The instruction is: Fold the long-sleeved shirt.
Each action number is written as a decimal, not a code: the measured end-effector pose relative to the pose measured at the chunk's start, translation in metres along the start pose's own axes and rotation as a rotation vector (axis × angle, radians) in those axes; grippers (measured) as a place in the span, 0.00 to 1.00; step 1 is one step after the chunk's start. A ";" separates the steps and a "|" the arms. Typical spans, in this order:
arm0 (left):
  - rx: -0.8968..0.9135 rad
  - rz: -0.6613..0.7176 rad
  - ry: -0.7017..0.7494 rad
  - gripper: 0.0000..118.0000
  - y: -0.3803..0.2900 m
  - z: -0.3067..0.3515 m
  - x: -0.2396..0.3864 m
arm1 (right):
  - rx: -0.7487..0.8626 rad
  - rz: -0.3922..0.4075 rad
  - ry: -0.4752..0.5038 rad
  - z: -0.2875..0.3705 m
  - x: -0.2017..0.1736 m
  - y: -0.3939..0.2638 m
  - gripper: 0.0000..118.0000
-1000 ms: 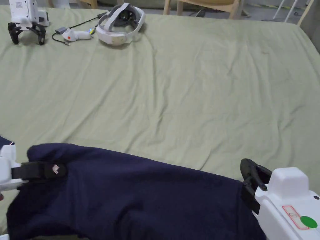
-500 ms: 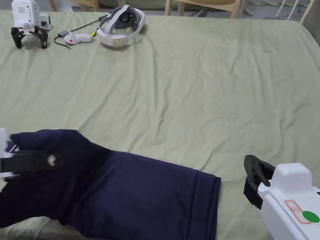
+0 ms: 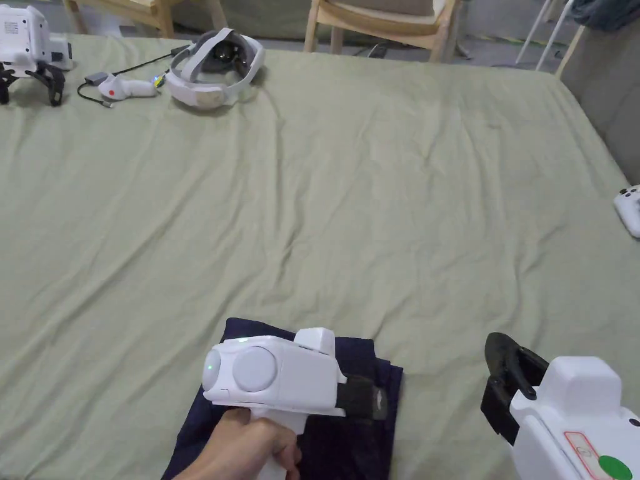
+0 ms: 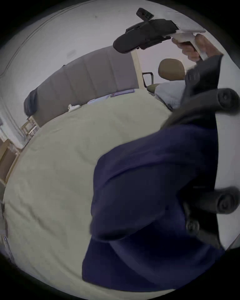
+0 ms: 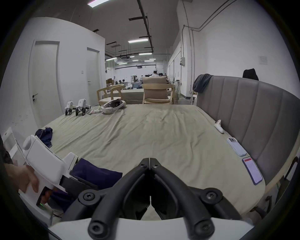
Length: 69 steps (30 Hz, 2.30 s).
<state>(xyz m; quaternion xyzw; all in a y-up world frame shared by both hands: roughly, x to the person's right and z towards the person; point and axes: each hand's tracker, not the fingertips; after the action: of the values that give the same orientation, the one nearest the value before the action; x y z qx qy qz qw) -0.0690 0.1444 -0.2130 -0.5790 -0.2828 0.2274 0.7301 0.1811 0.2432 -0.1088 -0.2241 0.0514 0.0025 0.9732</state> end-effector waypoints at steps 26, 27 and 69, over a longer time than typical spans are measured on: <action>-0.148 -0.021 -0.196 0.03 0.013 -0.056 0.007 | -0.028 -0.040 -0.035 0.003 0.020 -0.014 0.00; -0.154 -0.050 -0.200 0.03 0.014 -0.059 0.021 | -0.030 -0.041 -0.036 0.002 0.020 -0.012 0.00; 0.042 0.257 -0.313 0.14 -0.009 0.078 -0.151 | -0.603 -0.289 0.485 -0.110 -0.023 -0.077 0.00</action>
<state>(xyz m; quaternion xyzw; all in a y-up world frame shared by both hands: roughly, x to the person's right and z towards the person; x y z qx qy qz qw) -0.2328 0.0991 -0.2139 -0.5524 -0.3118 0.4120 0.6541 0.1494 0.1266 -0.1714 -0.4983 0.2441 -0.1721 0.8140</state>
